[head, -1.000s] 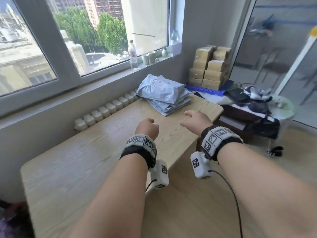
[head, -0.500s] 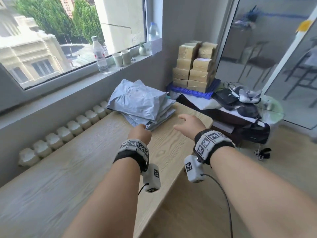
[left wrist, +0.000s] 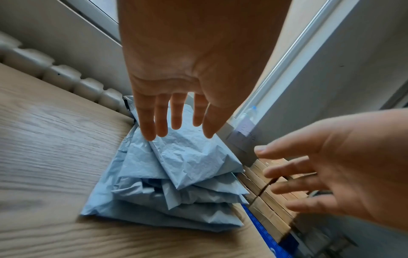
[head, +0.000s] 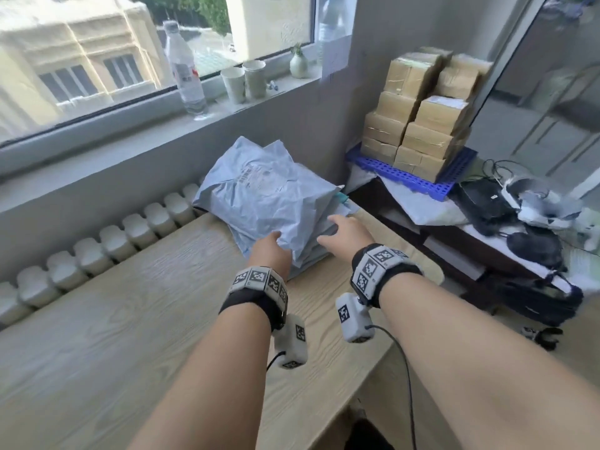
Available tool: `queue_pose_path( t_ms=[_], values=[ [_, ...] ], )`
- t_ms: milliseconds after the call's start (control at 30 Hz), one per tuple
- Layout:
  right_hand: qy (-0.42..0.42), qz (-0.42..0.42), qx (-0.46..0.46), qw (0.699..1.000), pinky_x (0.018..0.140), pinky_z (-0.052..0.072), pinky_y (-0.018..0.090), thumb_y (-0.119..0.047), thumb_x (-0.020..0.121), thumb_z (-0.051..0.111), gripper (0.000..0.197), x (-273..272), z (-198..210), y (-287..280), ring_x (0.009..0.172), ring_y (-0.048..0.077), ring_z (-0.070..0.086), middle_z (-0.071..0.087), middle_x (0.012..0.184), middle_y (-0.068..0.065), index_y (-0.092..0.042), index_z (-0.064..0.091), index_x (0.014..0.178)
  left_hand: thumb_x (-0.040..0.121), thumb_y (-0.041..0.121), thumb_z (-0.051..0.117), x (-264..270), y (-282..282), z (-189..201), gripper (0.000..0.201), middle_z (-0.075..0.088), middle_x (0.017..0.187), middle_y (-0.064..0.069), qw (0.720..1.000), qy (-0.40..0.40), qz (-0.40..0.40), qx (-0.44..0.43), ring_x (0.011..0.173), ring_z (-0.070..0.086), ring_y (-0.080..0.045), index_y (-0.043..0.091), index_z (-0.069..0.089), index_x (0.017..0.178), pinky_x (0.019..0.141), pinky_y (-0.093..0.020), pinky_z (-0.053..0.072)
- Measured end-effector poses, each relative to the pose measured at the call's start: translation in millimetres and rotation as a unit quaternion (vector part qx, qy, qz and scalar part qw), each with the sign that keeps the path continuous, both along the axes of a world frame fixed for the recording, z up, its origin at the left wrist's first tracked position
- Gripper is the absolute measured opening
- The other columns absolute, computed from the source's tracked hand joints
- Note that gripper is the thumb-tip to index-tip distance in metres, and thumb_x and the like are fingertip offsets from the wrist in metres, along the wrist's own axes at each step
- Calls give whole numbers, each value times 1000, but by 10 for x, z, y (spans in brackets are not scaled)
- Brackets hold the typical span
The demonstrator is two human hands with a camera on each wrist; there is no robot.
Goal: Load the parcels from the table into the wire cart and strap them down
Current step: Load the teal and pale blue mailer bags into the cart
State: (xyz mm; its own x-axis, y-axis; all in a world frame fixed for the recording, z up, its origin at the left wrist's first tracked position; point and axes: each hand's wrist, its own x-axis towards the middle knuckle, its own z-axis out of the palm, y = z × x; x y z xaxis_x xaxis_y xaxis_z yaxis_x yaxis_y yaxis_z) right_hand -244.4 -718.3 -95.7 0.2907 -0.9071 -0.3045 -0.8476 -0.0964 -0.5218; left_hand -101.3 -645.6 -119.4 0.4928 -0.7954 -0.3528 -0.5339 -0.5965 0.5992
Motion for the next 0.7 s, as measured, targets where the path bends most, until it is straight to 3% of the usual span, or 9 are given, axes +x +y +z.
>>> queue_pose_path(
  t_ms=[100,167,300,467,600,700],
  values=[
    [10,47,10,999,90,44,31,-37,86,58,58,160,-140,-547,119,27,50,48,134,9,-24,42,140,89,19,50,36,-429,-132,57,48,141,-7,999,7,38,0,109,61,-25,25,39,144,95,-36,49],
    [18,69,14,997,94,43,33,-37,85,57,59,252,-239,-873,122,27,47,43,136,10,-25,40,140,88,17,51,53,-671,-205,59,41,146,-6,998,-5,54,11,117,57,-25,25,37,145,101,-37,45],
    [28,99,23,994,108,36,42,-40,81,57,70,484,-437,-1416,134,30,34,33,145,9,-32,32,145,89,24,53,132,-1029,-329,67,12,158,-7,995,-48,72,52,143,22,-31,33,26,149,116,-41,26],
    [58,122,36,990,112,27,52,-50,73,64,86,721,-659,-1893,141,32,22,22,153,6,-41,21,147,80,46,67,282,-1284,-544,85,-13,160,-3,990,-35,87,108,147,-7,-36,46,16,148,117,-55,16],
    [58,149,81,984,118,20,50,-52,66,78,113,778,-930,-2117,147,32,11,8,160,8,-41,4,151,78,46,69,324,-1314,-830,88,-17,159,0,989,-26,93,110,146,-9,-37,51,13,146,116,-59,14],
    [58,152,113,980,118,19,53,-50,64,81,122,791,-1121,-2154,148,31,9,5,161,8,-43,-5,150,77,42,70,308,-1287,-1014,90,-18,159,5,989,-27,98,105,147,-10,-34,55,12,144,113,-62,19]
  ],
)
